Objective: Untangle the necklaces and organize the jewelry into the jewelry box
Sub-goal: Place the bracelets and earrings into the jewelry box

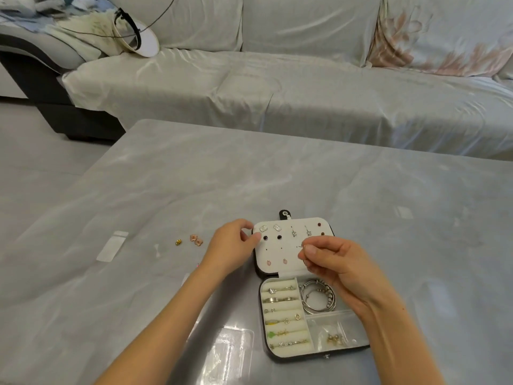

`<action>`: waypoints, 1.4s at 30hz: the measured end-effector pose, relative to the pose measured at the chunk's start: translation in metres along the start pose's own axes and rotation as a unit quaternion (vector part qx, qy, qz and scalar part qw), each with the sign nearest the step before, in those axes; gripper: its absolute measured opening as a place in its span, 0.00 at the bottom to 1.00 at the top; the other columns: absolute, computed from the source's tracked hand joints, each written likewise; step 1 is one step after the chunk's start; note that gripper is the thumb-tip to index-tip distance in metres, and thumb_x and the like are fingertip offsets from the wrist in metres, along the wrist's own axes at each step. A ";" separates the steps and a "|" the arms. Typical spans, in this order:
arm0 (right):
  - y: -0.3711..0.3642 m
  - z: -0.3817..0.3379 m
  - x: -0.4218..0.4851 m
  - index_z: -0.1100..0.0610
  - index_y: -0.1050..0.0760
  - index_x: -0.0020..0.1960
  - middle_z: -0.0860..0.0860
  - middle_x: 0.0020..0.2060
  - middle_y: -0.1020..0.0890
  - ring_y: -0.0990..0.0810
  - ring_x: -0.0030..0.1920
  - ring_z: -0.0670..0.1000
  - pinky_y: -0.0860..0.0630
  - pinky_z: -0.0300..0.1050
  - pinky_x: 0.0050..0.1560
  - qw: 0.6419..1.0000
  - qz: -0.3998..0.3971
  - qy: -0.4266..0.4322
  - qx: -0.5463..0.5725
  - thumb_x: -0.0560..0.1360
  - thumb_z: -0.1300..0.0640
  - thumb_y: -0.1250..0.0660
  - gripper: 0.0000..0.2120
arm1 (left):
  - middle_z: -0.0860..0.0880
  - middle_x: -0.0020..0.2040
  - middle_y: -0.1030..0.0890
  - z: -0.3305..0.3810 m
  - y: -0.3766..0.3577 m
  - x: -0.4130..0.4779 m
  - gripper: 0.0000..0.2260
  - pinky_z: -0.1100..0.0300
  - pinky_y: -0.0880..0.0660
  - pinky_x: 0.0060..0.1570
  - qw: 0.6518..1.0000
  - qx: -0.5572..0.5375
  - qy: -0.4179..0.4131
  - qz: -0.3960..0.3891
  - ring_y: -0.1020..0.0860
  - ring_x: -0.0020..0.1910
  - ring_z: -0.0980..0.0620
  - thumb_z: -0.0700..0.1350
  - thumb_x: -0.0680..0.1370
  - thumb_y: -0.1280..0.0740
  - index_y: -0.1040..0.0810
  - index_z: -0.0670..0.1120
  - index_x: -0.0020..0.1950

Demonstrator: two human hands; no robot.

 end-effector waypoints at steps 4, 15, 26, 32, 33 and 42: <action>-0.003 0.010 -0.015 0.57 0.17 0.36 0.57 0.35 0.16 0.18 0.36 0.49 0.22 0.39 0.42 0.983 -0.035 -0.033 -0.176 0.65 0.66 0.27 0.05 | 0.52 0.39 0.25 -0.003 -0.008 -0.013 0.12 0.64 0.30 0.40 0.999 -0.037 0.012 -0.019 0.26 0.41 0.53 0.46 0.75 0.32 0.25 0.48 0.58; -0.033 0.025 -0.014 0.44 0.23 0.34 0.41 0.32 0.22 0.26 0.35 0.39 0.32 0.30 0.37 0.806 -0.107 -0.033 -0.581 0.70 0.58 0.29 0.11 | 0.51 0.40 0.22 -0.015 -0.016 -0.033 0.25 0.55 0.25 0.49 0.996 -0.082 0.026 -0.039 0.22 0.44 0.52 0.44 0.75 0.31 0.35 0.49 0.69; -0.047 0.024 -0.002 0.51 0.18 0.43 0.40 0.29 0.25 0.27 0.34 0.40 0.31 0.32 0.38 0.744 -0.123 -0.031 -0.656 0.71 0.59 0.31 0.04 | 0.52 0.39 0.23 -0.017 -0.014 -0.035 0.17 0.62 0.26 0.42 0.997 -0.076 0.012 -0.023 0.24 0.40 0.56 0.45 0.76 0.32 0.29 0.48 0.63; -0.048 0.021 -0.005 0.45 0.34 0.34 0.42 0.31 0.30 0.32 0.33 0.39 0.41 0.33 0.32 0.714 -0.078 0.051 -0.694 0.67 0.55 0.27 0.15 | 0.52 0.38 0.21 -0.050 0.031 -0.046 0.03 0.76 0.32 0.36 0.992 -0.085 0.013 0.093 0.24 0.38 0.55 0.40 0.75 0.32 0.20 0.48 0.45; -0.047 0.021 -0.006 0.45 0.35 0.34 0.42 0.32 0.29 0.32 0.33 0.40 0.41 0.33 0.31 0.717 -0.073 0.057 -0.690 0.66 0.55 0.26 0.16 | 0.52 0.37 0.21 -0.061 0.043 -0.047 0.04 0.76 0.32 0.36 0.989 -0.081 0.027 0.121 0.24 0.38 0.54 0.39 0.74 0.32 0.20 0.47 0.43; -0.040 0.008 -0.011 0.48 0.22 0.37 0.43 0.29 0.25 0.29 0.31 0.36 0.35 0.34 0.34 0.833 -0.010 0.085 -0.547 0.70 0.55 0.29 0.05 | 0.53 0.37 0.24 -0.074 0.052 -0.044 0.04 0.67 0.32 0.41 0.994 0.057 -0.030 0.093 0.26 0.37 0.55 0.44 0.72 0.28 0.19 0.50 0.46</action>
Point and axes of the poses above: each hand's wrist, its own x-axis towards the middle knuckle, its own y-axis out of the back of the hand, z = x × y, the point moved 6 cm from there along x, towards the middle knuckle
